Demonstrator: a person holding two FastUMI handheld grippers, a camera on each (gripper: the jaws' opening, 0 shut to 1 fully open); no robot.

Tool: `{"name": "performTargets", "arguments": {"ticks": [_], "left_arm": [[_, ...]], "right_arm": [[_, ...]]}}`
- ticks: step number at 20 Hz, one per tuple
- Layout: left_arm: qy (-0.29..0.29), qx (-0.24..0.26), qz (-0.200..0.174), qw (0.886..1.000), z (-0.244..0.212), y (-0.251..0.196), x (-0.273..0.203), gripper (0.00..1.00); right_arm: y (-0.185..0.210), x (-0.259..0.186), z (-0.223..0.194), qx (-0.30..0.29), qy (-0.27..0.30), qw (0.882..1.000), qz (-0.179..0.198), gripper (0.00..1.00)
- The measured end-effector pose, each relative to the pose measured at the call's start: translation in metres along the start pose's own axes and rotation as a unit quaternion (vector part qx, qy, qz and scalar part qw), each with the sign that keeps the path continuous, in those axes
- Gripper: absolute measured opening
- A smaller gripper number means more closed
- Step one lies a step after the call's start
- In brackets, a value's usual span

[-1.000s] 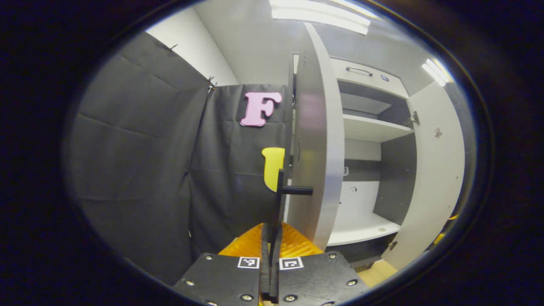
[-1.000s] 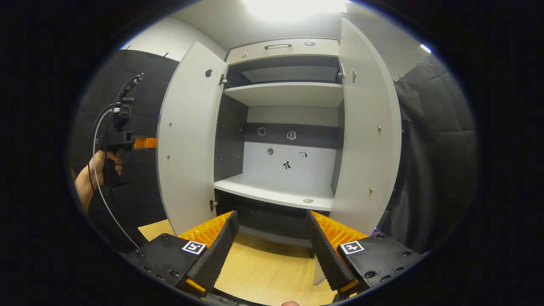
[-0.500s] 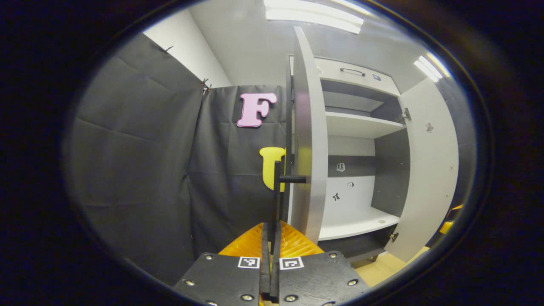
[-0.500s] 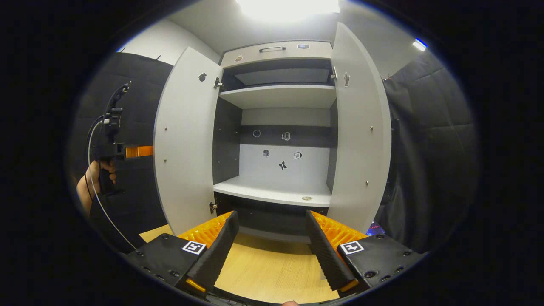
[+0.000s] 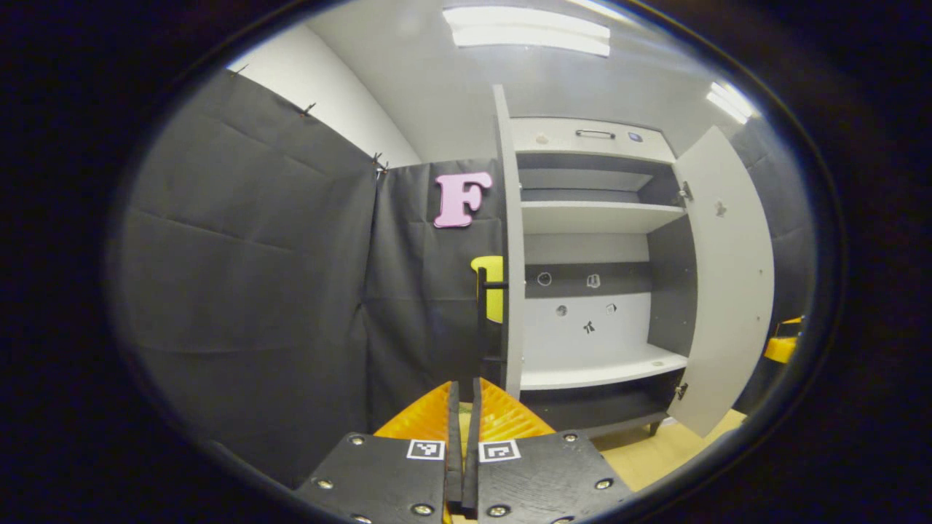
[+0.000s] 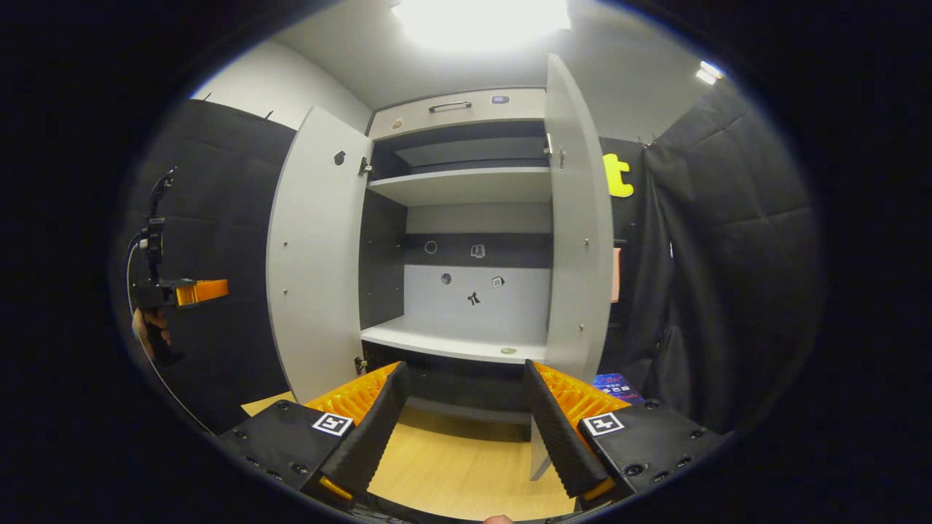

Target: Open the right door of the double-door shoe cabinet with the right hand, and open the left door with the left hand.

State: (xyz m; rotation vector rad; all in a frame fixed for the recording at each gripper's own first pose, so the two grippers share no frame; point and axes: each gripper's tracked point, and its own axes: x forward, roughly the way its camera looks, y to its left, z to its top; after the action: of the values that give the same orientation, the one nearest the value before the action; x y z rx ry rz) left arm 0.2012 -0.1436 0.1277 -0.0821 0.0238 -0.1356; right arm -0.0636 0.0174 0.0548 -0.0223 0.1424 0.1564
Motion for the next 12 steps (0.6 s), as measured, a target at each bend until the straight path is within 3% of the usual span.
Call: {"name": "performTargets", "arguments": {"ticks": [6, 12], "left_arm": [[0.005, -0.005, -0.021, 1.000, 0.001, 0.000, 0.001, 0.00], [0.012, -0.002, -0.014, 1.000, 0.000, 0.001, 0.001, 0.00]], "right_arm": [[-0.032, -0.025, 0.000, 0.000, -0.017, 0.999, -0.042, 0.98], [-0.038, -0.039, 0.004, -0.023, -0.041, 0.998, -0.052, 0.98]]}}
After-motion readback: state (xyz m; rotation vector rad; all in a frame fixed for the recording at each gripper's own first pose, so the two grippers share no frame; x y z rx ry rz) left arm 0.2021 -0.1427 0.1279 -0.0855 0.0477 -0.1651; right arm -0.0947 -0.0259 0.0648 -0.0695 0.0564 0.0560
